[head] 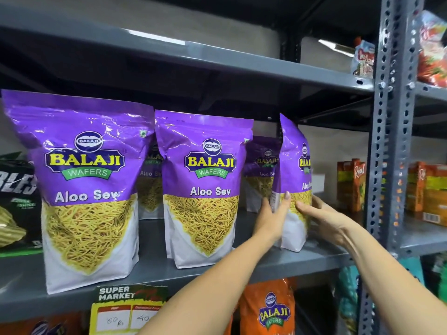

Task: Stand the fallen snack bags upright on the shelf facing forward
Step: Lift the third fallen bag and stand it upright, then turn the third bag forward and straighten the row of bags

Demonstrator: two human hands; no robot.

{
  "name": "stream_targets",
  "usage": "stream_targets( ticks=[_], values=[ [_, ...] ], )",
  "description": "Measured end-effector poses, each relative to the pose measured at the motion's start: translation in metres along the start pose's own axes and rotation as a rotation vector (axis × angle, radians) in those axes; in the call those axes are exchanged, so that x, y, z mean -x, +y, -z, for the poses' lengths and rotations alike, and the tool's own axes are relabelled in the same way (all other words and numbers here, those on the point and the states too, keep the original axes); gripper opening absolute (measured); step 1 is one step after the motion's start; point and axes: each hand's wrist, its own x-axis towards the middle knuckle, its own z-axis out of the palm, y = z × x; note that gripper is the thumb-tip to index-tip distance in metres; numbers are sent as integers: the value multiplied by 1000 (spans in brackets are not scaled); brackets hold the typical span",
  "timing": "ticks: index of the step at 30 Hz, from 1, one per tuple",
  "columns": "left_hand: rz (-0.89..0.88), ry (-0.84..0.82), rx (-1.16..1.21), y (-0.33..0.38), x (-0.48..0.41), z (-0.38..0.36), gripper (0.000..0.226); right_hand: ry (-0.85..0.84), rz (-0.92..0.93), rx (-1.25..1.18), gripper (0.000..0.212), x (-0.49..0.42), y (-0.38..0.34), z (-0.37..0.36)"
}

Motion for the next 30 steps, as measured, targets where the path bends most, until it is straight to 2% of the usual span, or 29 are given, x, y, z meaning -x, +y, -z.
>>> stream_targets(
  ticks=[3,6,8,11,14,21,25,30],
  values=[
    [-24,-63,187,-5,-4,4,59,-60,66,-13,98,-3,2,-1],
    [-49,14,255,-6,-6,3,64,-48,143,-17,89,-4,5,-9],
    [-22,134,241,-6,-9,1,67,70,208,36,86,-2,7,-18],
    [5,194,209,-7,-11,-1,58,289,273,125,103,3,11,-32],
    [-37,234,213,-5,-8,-4,45,393,355,164,93,8,17,-40],
    [-36,252,159,-6,-6,-3,47,393,376,195,93,13,20,-43],
    [-40,242,150,-6,-5,-2,46,392,362,211,107,15,19,-43],
    [-50,231,135,-7,0,-1,47,389,349,230,107,22,18,-44]
  ],
)
